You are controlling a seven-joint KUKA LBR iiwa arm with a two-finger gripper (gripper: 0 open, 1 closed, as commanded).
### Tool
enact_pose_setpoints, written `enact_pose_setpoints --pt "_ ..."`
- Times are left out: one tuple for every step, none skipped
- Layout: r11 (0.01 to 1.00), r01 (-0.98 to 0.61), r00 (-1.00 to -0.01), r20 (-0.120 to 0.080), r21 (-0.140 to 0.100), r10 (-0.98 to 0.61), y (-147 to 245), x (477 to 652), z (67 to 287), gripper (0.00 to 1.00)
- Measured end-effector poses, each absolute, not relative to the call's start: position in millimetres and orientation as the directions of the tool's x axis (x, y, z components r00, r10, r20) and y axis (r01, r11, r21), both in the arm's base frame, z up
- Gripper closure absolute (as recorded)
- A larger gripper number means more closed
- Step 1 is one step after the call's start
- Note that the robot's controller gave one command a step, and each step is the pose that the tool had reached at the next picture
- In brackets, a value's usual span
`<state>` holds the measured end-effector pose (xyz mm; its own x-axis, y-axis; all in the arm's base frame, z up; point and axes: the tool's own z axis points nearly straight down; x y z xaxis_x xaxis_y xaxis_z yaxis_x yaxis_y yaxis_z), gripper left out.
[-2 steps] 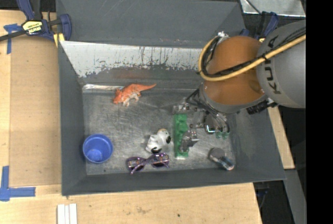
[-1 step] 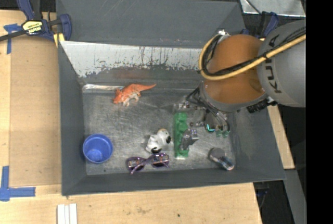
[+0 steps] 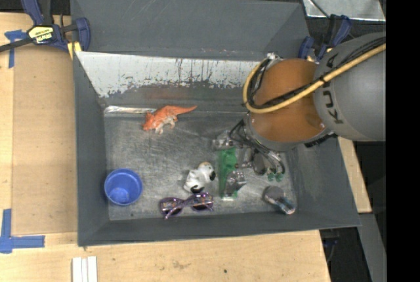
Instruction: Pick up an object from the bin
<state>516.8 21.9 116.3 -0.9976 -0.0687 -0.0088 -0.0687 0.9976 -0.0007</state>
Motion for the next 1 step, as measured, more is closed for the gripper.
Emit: enact_pose_setpoints --pt "0.983 -0.183 -0.983 -0.007 0.000 -0.183 -20.2 529.8 79.5 1.00"
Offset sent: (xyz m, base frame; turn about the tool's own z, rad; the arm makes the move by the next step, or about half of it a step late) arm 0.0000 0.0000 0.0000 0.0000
